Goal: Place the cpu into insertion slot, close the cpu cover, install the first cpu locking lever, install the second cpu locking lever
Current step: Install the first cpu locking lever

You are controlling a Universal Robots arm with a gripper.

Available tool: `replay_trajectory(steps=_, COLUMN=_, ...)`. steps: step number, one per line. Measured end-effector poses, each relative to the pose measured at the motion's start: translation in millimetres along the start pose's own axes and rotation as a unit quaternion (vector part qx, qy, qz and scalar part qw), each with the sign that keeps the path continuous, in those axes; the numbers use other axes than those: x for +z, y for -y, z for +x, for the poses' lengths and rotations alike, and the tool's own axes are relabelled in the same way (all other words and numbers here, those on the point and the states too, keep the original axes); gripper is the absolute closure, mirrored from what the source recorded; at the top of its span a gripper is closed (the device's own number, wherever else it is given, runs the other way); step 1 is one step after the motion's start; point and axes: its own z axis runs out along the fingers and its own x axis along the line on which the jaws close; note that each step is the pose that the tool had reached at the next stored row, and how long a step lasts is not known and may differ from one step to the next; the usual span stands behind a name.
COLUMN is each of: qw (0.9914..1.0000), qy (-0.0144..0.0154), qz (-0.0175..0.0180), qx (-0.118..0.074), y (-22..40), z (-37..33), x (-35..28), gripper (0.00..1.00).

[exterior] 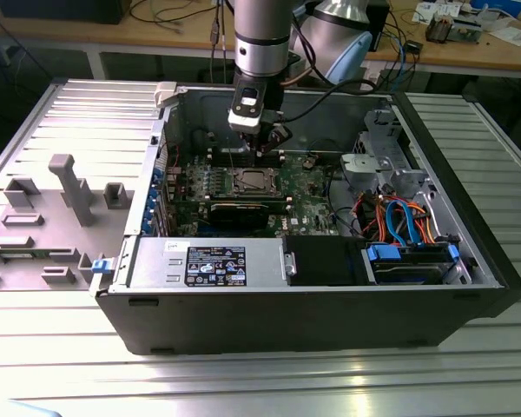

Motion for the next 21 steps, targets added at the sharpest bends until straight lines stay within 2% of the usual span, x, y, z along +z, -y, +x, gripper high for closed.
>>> replay_trajectory(steps=8, qw=1.0, qy=0.0, qz=-0.0001, qx=-0.003, y=3.5, z=3.5, x=-0.1, gripper=0.89)
replay_trajectory(steps=11, qw=0.9999, qy=0.0, qz=-0.0006, qx=-0.014, y=3.6, z=3.5, x=-0.1, gripper=0.89)
replay_trajectory(steps=16, qw=0.99917, qy=0.0002, qz=-0.0017, qx=-0.041, y=3.6, z=3.5, x=-0.1, gripper=0.89)
replay_trajectory(steps=21, qw=0.9991, qy=0.0002, qz=-0.0017, qx=-0.042, y=3.6, z=3.5, x=-0.1, gripper=0.89)
